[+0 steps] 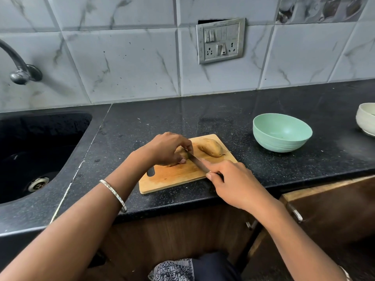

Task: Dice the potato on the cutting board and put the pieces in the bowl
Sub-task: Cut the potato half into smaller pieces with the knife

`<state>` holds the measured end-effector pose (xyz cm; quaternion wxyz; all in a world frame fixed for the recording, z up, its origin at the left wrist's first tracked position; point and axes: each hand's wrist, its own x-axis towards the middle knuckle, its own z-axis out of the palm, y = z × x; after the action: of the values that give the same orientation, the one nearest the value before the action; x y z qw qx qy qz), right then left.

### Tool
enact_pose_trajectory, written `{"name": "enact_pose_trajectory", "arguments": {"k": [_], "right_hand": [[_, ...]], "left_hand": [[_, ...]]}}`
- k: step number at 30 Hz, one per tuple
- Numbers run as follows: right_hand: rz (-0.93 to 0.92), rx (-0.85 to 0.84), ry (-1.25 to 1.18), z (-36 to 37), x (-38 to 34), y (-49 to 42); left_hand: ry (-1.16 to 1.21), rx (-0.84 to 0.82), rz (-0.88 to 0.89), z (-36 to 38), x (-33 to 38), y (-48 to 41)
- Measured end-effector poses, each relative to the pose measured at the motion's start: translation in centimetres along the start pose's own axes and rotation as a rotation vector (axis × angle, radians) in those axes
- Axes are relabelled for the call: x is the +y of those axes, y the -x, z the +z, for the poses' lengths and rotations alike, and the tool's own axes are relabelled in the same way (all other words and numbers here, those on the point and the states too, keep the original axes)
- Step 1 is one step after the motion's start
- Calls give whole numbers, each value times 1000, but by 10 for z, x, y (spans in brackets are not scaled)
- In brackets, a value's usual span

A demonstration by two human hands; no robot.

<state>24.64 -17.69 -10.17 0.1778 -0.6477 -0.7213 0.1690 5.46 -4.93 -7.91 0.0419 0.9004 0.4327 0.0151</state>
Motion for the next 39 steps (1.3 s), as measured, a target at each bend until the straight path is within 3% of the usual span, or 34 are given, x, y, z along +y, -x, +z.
{"name": "enact_pose_trajectory", "arguments": {"k": [6,11,15,20,31,39], "right_hand": [[33,-108,-65,-49,29,11],[35,54,-202,-54,29,1],[60,100,-208,-27,12,-10],[70,87,-132,-7,-9,-10],[23,73,-107,-1,-22,-2],[-4,87,-22,3,-23,-4]], "left_hand": [[116,55,-32,2,-2,7],[311,159,-91,9,-3,16],[403,280,-258,15,2,23],[302,365,-471,26,11,31],[354,496,-463,34,17,32],[342,484,-466,30,17,34]]}}
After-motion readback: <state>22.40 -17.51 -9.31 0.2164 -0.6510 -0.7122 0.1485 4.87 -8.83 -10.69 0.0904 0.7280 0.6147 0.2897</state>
